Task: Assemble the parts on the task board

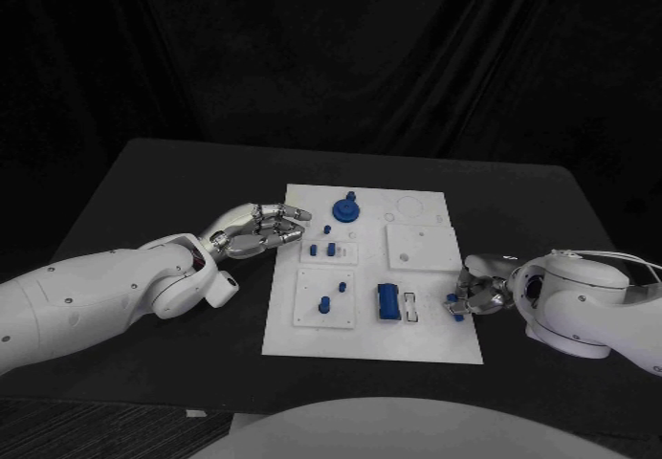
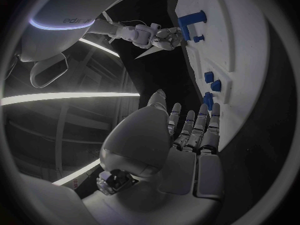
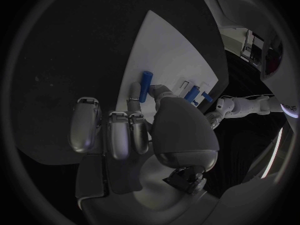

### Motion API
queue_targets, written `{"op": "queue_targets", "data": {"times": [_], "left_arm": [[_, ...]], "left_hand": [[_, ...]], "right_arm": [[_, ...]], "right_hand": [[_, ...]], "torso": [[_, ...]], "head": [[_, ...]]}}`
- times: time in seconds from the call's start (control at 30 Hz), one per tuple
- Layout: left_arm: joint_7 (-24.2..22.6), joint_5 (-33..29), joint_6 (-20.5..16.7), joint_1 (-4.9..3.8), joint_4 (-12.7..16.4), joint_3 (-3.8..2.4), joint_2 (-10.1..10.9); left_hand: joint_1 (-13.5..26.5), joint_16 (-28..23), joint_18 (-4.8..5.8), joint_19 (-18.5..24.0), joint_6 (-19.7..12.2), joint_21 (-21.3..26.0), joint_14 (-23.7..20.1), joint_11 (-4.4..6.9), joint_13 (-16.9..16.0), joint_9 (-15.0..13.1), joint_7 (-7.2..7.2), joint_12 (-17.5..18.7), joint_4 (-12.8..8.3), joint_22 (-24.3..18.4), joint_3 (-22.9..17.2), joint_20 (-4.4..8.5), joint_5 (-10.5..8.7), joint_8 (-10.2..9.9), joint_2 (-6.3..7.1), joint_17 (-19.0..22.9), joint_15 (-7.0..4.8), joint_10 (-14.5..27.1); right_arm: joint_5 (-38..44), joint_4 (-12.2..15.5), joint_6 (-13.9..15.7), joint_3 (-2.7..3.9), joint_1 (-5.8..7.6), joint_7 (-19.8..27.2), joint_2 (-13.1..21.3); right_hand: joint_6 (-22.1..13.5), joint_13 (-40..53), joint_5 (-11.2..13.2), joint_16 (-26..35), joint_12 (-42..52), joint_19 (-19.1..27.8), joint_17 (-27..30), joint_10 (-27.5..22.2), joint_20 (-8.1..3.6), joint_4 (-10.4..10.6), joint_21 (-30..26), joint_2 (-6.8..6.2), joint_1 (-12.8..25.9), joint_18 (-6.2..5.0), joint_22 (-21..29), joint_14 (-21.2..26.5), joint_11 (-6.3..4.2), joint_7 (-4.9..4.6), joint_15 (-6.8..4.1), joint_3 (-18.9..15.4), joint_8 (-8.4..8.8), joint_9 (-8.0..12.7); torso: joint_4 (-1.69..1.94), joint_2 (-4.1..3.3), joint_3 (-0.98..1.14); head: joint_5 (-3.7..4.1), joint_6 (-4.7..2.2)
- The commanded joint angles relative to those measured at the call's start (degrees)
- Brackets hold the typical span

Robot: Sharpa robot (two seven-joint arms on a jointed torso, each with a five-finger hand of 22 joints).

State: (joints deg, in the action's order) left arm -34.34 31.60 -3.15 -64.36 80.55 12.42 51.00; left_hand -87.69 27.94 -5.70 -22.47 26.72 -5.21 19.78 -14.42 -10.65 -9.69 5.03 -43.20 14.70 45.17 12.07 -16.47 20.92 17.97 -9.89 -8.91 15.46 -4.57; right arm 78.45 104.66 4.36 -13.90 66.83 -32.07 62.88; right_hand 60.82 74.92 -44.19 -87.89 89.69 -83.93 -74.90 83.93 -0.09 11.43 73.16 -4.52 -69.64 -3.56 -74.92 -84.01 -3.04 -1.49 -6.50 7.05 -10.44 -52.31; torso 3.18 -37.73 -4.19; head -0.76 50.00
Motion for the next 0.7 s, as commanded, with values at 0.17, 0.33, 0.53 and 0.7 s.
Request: {"op": "queue_targets", "data": {"times": [0.17, 0.33, 0.53, 0.7], "left_arm": [[-0.44, -0.38, 0.5, 0.1, 0.05, -0.05, -0.16], [-0.36, -0.38, 0.45, 0.13, 0.05, -0.05, -0.13], [-0.28, -0.38, 0.35, 0.15, -0.01, -0.05, -0.19], [-0.21, -0.38, 0.38, 0.15, -0.08, -0.05, -0.32]], "left_hand": [[-0.31, 0.2, 0.79, -0.28, -0.27, -0.26, 0.29, -0.2, -0.08, 0.07, 0.25, -0.23, -0.23, -0.09, -0.33, -0.04, 0.34, -0.12, -0.41, 0.07, 0.18, 0.07], [-0.42, 0.22, 0.82, -0.28, -0.3, -0.26, 0.28, -0.24, -0.08, 0.09, 0.26, -0.27, -0.29, -0.11, -0.46, -0.03, 0.42, -0.16, -0.57, 0.08, 0.21, 0.09], [-0.5, 0.24, 0.84, -0.27, -0.32, -0.27, 0.28, -0.27, -0.07, 0.1, 0.27, -0.3, -0.33, -0.12, -0.54, -0.03, 0.46, -0.18, -0.66, 0.09, 0.22, 0.09], [-0.58, 0.25, 0.86, -0.27, -0.38, -0.27, 0.28, -0.29, -0.07, 0.12, 0.27, -0.32, -0.39, -0.13, -0.61, -0.03, 0.54, -0.22, -0.72, 0.1, 0.24, 0.11]], "right_arm": [[0.72, 0.03, -0.04, -0.33, -0.68, -0.3, -0.28], [-0.33, 1.11, 2.56, -0.32, -0.7, 0.18, 0.34], [-6.62, 2.51, 5.06, -0.29, -0.11, 0.36, 1.45], [-16.25, 2.95, 5.89, -0.27, 1.54, 0.29, 1.55]], "right_hand": [[-1.02, 15.08, -3.84, 0.62, 0.31, 0.63, -7.27, 6.07, 0.63, -4.29, -1.62, -1.35, -2.93, -0.5, -9.65, -4.56, 0.95, -0.8, 0.8, 6.87, 2.07, 6.07], [-1.27, 15.08, -3.98, 0.63, 0.31, 0.88, -7.22, 6.07, 0.84, -5.46, -2.43, -1.6, -2.54, -0.66, -9.41, -4.56, 1.11, -1.04, 1.0, 8.82, 1.95, 6.09], [-1.04, 15.08, -4.68, 0.52, 0.31, 0.78, -7.49, 6.07, 0.91, -5.9, -2.33, -1.76, -1.51, -0.65, -9.45, -4.62, 1.09, -1.04, 1.03, 9.97, 1.62, 6.02], [-0.92, 15.08, -4.91, 0.5, 0.31, 0.82, -7.51, 6.07, 0.9, -6.06, -2.52, -1.82, -1.01, -0.69, -9.4, -4.63, 1.01, -1.0, 0.99, 10.41, 1.46, 5.98]], "torso": [[0.01, 0.04, 0.0], [-0.01, 0.05, 0.02], [-0.04, 0.15, -0.02], [0.03, 0.12, 0.03]], "head": [[0.05, 0.0], [-0.08, 0.0], [-0.2, 0.0], [-0.13, 0.0]]}}
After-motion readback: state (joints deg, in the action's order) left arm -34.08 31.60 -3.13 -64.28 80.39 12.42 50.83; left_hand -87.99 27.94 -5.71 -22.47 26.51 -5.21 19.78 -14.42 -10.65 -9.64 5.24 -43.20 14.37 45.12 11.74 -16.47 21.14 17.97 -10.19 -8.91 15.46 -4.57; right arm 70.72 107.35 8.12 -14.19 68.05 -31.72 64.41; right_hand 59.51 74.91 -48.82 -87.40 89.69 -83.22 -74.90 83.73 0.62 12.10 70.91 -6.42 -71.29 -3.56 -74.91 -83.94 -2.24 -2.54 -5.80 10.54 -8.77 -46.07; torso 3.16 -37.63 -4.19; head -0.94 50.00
